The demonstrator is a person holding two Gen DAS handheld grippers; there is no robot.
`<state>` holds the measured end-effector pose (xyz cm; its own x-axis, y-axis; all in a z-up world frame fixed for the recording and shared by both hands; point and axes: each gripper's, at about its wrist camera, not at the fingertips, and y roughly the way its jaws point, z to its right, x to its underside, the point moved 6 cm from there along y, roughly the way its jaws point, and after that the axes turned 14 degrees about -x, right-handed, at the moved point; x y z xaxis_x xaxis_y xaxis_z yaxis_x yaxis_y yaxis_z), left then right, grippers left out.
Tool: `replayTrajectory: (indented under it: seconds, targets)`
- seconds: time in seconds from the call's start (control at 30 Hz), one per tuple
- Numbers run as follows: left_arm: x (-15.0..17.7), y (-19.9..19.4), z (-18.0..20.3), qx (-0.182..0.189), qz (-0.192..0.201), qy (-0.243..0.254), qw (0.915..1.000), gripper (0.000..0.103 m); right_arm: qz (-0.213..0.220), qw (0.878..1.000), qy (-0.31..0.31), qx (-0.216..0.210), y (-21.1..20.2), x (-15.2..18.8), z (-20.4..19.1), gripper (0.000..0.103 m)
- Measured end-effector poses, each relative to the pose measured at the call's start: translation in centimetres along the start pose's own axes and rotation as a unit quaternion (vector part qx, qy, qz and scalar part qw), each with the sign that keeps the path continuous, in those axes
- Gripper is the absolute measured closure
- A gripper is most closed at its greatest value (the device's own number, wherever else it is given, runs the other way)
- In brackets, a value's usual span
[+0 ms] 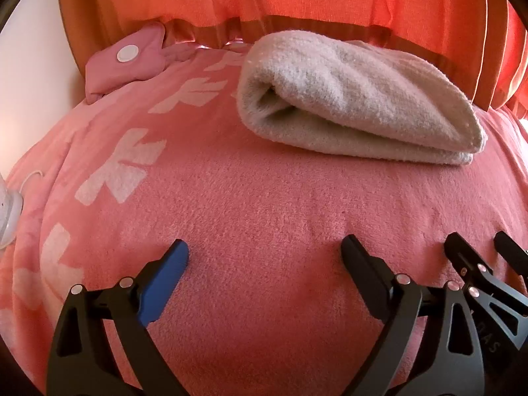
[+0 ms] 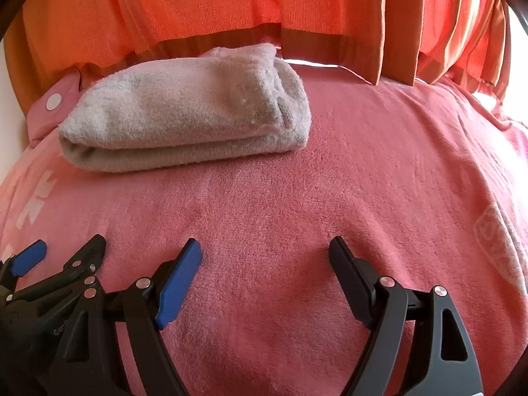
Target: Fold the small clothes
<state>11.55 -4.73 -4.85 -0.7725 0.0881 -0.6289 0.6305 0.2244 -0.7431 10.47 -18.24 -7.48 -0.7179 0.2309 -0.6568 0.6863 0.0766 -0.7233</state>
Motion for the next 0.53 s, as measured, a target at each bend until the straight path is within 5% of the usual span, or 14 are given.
replayTrajectory:
  seconds: [0.53]
  targets:
    - [0.00,0.05,-0.10,-0.001,0.000,0.003,1.0000,0.012,-0.001,1.000,-0.005,-0.001,-0.16,0.05,0.45,0.025]
